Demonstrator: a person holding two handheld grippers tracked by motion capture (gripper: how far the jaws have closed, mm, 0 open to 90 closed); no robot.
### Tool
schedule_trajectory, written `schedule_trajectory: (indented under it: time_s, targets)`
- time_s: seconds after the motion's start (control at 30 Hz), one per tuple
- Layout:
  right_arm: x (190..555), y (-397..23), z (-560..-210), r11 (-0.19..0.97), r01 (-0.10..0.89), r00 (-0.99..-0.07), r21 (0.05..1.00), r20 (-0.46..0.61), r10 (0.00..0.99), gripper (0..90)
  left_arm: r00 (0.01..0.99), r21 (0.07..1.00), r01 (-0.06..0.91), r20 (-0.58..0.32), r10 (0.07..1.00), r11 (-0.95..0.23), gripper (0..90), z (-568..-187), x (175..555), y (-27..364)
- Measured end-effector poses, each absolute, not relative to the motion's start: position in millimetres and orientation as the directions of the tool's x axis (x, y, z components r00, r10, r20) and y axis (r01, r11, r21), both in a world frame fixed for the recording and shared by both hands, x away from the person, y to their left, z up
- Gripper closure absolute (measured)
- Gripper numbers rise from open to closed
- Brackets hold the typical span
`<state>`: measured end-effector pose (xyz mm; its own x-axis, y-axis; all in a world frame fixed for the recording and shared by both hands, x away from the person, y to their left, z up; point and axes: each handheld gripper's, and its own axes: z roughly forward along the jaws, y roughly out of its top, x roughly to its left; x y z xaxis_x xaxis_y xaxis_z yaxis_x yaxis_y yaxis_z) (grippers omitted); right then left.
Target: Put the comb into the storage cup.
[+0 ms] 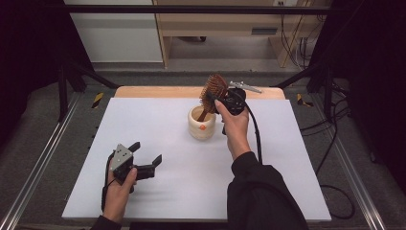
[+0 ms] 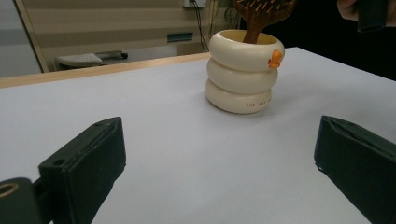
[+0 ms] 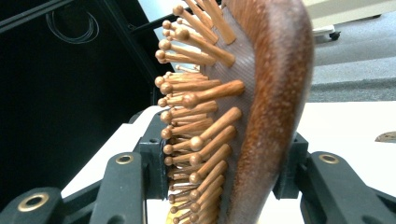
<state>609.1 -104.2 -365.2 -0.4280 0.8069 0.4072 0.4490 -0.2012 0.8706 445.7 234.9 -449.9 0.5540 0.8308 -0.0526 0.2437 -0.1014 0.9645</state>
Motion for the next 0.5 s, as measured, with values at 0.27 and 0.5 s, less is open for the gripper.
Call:
schedule_trajectory:
  time_s: [0.27,0.5]
  targets:
    - [609.5,-103.2,-368.5,-0.207,0.454,-0.427,0.866,0.416,0.803,50.7,0.556,0.964,0.244,-0.052,0.83,-0.102,2.3,-450.0,445.7,234.8]
    - [609.9,-101.8,-370.3,-0.208,0.457,-0.428,0.865,0.419,0.801,50.7,0.555,0.964,0.244,-0.052,0.83,-0.102,2.3,-450.1,445.8,234.9]
